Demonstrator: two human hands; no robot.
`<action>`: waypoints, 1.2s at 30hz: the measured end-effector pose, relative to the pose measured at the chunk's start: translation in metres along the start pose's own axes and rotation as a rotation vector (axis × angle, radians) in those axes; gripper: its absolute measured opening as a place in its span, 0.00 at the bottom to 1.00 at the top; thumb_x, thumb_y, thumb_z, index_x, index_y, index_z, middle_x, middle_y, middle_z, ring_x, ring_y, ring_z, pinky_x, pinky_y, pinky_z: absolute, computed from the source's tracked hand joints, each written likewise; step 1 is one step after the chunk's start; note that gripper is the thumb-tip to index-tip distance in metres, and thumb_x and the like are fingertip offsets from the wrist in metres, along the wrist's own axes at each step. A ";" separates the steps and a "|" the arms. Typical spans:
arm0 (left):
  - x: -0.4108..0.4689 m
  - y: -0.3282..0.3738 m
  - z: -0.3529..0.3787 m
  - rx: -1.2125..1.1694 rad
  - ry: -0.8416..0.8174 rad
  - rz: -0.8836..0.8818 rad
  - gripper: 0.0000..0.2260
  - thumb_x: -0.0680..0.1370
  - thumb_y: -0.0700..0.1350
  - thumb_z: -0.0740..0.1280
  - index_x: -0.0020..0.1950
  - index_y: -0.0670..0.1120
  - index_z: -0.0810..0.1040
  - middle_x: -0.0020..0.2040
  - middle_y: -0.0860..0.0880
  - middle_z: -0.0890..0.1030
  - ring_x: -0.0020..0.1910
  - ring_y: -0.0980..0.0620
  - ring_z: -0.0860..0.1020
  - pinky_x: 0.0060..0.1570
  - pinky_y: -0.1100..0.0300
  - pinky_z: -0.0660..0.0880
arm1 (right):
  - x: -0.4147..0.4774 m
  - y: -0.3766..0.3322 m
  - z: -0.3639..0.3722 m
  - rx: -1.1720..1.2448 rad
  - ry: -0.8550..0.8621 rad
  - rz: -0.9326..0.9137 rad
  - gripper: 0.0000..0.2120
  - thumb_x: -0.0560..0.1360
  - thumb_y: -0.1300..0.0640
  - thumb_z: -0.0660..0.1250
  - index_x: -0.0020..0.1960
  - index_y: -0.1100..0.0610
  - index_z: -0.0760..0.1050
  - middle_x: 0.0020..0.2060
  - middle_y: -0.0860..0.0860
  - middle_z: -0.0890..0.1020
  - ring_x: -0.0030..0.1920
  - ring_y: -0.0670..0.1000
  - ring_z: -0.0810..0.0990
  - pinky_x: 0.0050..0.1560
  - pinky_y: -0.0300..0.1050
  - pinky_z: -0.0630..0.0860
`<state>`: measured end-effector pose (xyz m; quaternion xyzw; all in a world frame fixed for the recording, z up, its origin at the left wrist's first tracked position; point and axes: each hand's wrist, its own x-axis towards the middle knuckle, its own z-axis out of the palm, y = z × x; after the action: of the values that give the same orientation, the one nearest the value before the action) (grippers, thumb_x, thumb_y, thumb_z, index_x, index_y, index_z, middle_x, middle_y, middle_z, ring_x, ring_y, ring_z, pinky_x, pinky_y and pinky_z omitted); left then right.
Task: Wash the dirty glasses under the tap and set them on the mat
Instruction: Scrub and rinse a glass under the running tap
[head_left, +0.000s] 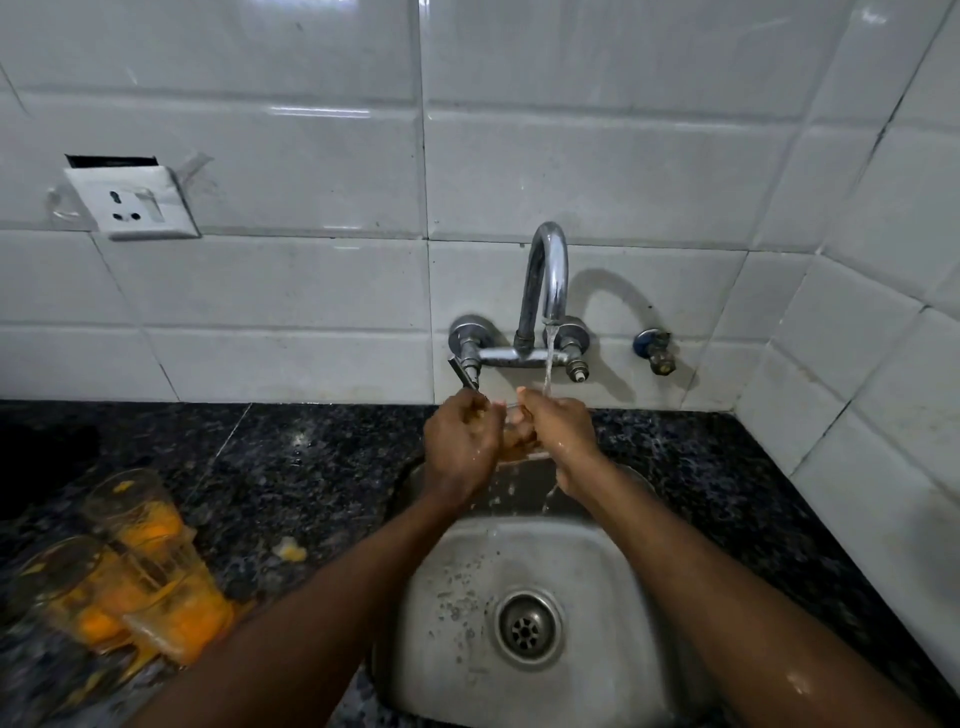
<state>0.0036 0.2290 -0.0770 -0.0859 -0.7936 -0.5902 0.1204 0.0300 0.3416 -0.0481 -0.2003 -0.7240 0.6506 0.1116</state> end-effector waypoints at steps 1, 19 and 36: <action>0.006 -0.002 -0.001 -0.026 -0.067 -0.096 0.14 0.82 0.50 0.62 0.45 0.42 0.80 0.39 0.45 0.83 0.36 0.50 0.80 0.35 0.62 0.76 | -0.001 0.001 -0.002 -0.058 -0.027 -0.055 0.17 0.79 0.49 0.65 0.42 0.61 0.81 0.31 0.53 0.84 0.30 0.49 0.83 0.30 0.40 0.77; 0.001 0.008 0.005 -0.160 0.001 -0.220 0.14 0.78 0.57 0.66 0.45 0.46 0.78 0.43 0.43 0.84 0.37 0.46 0.82 0.34 0.55 0.78 | 0.002 0.010 0.004 -0.019 0.227 -0.265 0.17 0.79 0.51 0.66 0.33 0.56 0.76 0.27 0.50 0.78 0.27 0.48 0.76 0.28 0.39 0.73; 0.021 0.010 -0.006 -0.038 -0.334 -0.621 0.18 0.80 0.56 0.61 0.49 0.43 0.80 0.45 0.42 0.85 0.38 0.46 0.82 0.36 0.55 0.79 | -0.005 0.024 0.002 -0.110 0.025 -0.330 0.17 0.79 0.51 0.67 0.36 0.61 0.78 0.31 0.57 0.82 0.31 0.55 0.82 0.33 0.47 0.80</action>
<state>-0.0134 0.2260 -0.0600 0.0622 -0.7795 -0.5910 -0.1978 0.0374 0.3388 -0.0713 -0.0924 -0.7802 0.5802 0.2147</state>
